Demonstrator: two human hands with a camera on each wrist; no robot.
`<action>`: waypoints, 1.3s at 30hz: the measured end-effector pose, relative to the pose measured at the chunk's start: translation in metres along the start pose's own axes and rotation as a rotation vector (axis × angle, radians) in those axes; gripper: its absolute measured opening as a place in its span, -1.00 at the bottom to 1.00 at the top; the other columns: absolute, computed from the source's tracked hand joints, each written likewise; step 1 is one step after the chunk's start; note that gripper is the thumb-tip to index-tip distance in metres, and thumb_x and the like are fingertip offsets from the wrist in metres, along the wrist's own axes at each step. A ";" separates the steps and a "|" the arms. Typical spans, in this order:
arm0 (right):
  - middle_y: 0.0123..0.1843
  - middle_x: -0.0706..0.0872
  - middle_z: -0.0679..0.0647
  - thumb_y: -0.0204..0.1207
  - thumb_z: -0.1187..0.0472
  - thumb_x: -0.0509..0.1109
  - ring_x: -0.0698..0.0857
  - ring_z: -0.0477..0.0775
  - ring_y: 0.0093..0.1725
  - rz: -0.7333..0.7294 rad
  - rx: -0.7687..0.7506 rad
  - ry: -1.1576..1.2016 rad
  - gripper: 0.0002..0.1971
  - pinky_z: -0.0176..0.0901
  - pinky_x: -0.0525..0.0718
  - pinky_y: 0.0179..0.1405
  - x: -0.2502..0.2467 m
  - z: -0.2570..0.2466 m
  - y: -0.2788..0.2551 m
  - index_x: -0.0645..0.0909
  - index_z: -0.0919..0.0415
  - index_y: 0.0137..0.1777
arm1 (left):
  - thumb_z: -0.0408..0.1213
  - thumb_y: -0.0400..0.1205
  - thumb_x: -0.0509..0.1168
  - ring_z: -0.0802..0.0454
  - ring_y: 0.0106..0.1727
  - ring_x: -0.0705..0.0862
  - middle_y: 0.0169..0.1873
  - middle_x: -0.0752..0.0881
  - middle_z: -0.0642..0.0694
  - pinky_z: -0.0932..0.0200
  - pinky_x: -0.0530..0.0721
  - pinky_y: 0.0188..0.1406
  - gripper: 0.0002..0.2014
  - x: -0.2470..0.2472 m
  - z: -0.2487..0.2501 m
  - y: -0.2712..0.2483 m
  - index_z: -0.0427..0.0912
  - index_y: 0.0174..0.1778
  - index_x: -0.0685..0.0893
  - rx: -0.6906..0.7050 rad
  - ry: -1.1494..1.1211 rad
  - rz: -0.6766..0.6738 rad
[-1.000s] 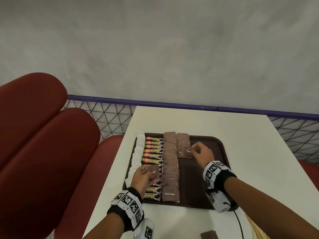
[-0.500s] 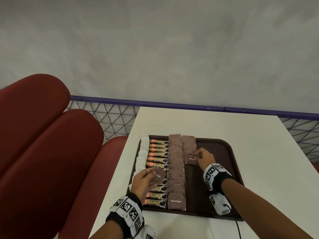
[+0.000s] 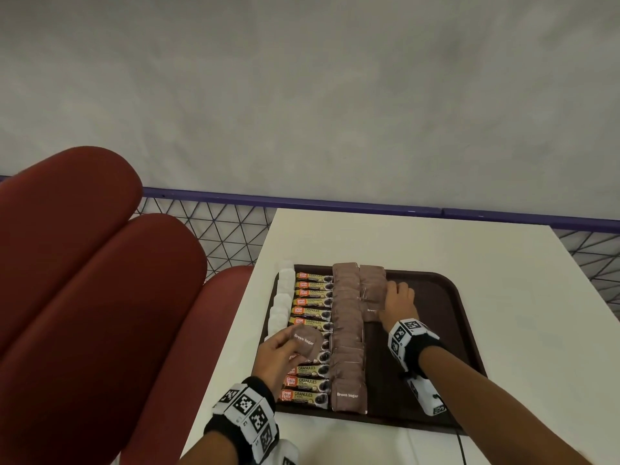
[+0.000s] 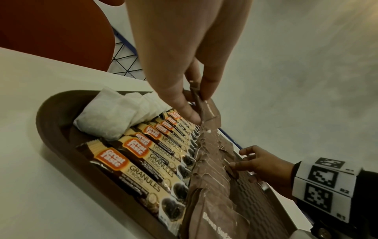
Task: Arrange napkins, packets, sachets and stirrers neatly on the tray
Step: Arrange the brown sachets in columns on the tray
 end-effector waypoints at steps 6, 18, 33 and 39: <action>0.41 0.34 0.30 0.50 0.15 0.40 0.31 0.29 0.38 0.082 0.034 0.236 -0.42 0.04 0.41 0.32 -0.020 0.009 -0.012 0.30 0.31 0.45 | -0.62 0.56 0.20 -0.12 0.20 0.63 0.22 0.64 -0.21 0.23 0.68 -0.15 -0.58 0.002 0.007 -0.002 -0.26 0.31 0.63 0.042 0.052 0.021; 0.05 0.59 0.06 0.59 0.19 0.32 0.58 -0.09 -0.02 -0.382 -0.246 0.683 -0.74 -0.61 0.49 -0.18 -0.008 -0.049 -0.075 0.55 0.31 0.21 | -0.58 0.58 0.28 -0.08 0.00 0.67 0.08 0.65 -0.28 0.08 0.72 -0.11 -0.68 0.027 0.009 -0.015 -0.31 0.25 0.58 0.068 0.040 -0.003; -0.17 0.65 0.06 0.47 0.41 0.41 0.63 0.02 -0.17 -0.254 -0.031 0.866 -0.81 -0.31 0.60 -0.29 -0.009 -0.020 -0.054 0.54 0.10 -0.19 | -0.54 0.59 0.28 -0.09 -0.11 0.70 -0.13 0.63 -0.25 0.15 0.74 -0.18 -0.91 0.035 -0.005 -0.018 -0.29 -0.07 0.58 0.004 0.060 -0.019; -0.14 0.64 0.10 0.46 0.40 0.39 0.59 0.07 -0.10 -0.124 0.130 0.502 -0.87 -0.22 0.50 -0.11 -0.024 0.027 -0.026 0.53 0.17 -0.17 | -0.55 0.59 0.27 -0.07 -0.16 0.70 -0.20 0.65 -0.21 0.18 0.75 -0.23 -0.91 0.025 -0.006 -0.015 -0.28 -0.10 0.59 -0.020 0.024 -0.006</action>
Point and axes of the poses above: each hand's wrist, its own y-axis towards the middle knuckle, its own x-axis out of the palm, z = x × y, the point moved 10 cm from there along y, towards the middle knuckle
